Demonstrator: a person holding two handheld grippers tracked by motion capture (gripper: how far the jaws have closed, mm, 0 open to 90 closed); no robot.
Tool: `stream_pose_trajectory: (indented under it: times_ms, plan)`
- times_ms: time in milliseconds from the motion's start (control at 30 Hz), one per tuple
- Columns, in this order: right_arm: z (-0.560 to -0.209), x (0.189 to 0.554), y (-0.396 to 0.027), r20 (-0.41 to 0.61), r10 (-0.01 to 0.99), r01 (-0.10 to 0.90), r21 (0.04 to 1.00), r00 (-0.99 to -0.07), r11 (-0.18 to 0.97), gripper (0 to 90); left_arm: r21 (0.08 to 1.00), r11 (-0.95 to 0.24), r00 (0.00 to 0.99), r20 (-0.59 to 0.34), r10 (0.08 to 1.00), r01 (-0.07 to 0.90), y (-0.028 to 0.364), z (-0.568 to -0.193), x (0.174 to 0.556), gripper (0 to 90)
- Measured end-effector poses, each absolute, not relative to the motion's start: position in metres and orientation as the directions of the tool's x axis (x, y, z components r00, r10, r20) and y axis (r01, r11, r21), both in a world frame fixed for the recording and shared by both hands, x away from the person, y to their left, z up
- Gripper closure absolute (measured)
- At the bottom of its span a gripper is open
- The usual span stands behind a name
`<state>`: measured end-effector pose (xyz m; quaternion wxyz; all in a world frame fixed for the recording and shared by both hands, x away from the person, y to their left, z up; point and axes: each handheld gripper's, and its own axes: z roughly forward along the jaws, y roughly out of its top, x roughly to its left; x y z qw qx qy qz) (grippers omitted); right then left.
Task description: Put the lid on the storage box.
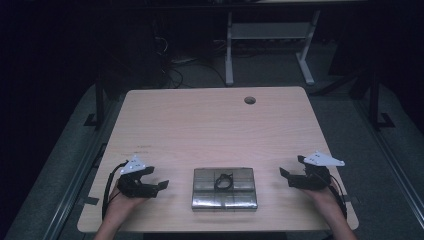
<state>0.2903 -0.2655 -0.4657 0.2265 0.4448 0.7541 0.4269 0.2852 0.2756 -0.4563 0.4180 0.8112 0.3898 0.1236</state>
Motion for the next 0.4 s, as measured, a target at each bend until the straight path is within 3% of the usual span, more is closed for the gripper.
stream_pose_trajectory:
  times_ms: [233, 400]
  plan:
    - [-0.4660, 0.2925, -0.2751, 0.037, 0.905, 0.490, 0.849, -0.424, 0.196, 14.2, 0.762, -0.336, 0.630, -0.119, 0.768, 0.553, 0.2841, -0.4618, 0.2911, 15.7]
    - [-0.4658, 0.2919, -0.2763, 0.043, 0.906, 0.490, 0.851, -0.420, 0.187, 14.2, 0.770, -0.320, 0.622, -0.124, 0.773, 0.552, 0.2844, -0.4608, 0.2913, 15.7]
